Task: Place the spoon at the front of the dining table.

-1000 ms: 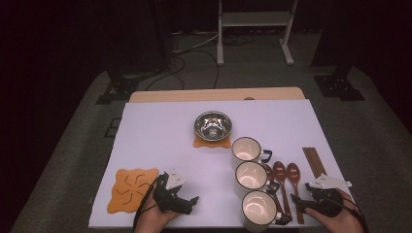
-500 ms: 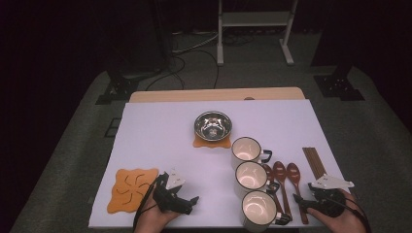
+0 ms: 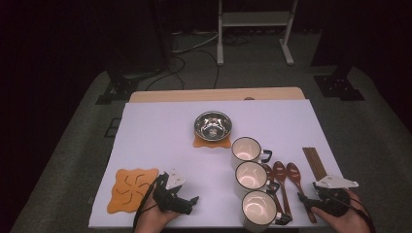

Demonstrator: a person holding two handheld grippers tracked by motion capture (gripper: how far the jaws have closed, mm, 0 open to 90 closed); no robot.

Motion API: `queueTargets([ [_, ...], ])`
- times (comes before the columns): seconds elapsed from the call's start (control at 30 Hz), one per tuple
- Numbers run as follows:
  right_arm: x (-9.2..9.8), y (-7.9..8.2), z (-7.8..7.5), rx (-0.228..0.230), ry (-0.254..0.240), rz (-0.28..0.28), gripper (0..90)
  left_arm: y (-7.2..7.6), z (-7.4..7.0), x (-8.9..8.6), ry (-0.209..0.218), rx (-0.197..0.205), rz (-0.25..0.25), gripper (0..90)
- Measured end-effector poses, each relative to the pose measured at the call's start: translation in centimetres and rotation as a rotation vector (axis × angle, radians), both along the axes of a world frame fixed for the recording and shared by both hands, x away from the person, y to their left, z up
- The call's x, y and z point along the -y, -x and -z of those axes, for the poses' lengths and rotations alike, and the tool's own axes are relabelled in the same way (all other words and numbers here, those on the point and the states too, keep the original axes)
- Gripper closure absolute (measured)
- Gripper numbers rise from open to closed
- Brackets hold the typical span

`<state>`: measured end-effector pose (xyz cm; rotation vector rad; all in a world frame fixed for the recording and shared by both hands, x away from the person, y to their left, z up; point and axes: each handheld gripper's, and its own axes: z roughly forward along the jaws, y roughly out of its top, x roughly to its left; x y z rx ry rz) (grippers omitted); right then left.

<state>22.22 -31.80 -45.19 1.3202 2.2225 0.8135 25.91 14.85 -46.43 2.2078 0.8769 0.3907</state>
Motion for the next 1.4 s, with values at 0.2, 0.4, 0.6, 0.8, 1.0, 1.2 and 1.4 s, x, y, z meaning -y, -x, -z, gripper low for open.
queueTargets([
  [0.2, 0.17, -0.04, 0.0, 0.006, 0.007, 0.002, 31.1, 0.0, 0.0, 0.0, 0.0, 0.0, 0.0, 0.7],
  [0.4, 0.47, -0.06, -0.02, 0.007, 0.009, 0.014, 31.2, 0.0, 0.0, 0.0, 0.0, 0.0, 0.0, 0.7],
  [0.6, 0.67, -0.09, -0.04, 0.011, 0.015, 0.018, 31.5, 0.0, 0.0, 0.0, 0.0, -0.001, 0.0, 0.7],
  [0.8, 0.76, -0.1, -0.06, 0.013, 0.019, 0.02, 32.0, 0.0, 0.0, 0.0, 0.0, 0.0, 0.0, 0.7],
  [1.0, 0.85, -0.11, -0.09, 0.016, 0.024, 0.025, 32.5, 0.0, 0.0, 0.0, 0.0, 0.0, 0.0, 0.7],
  [1.2, 0.96, -0.11, -0.12, 0.019, 0.03, 0.032, 33.2, 0.0, 0.0, 0.0, 0.0, 0.0, 0.0, 0.7],
  [1.4, 1.02, -0.11, -0.33, 0.042, -0.002, 0.03, 35.1, 0.0, 0.0, 0.0, 0.0, 0.0, 0.0, 0.7],
])
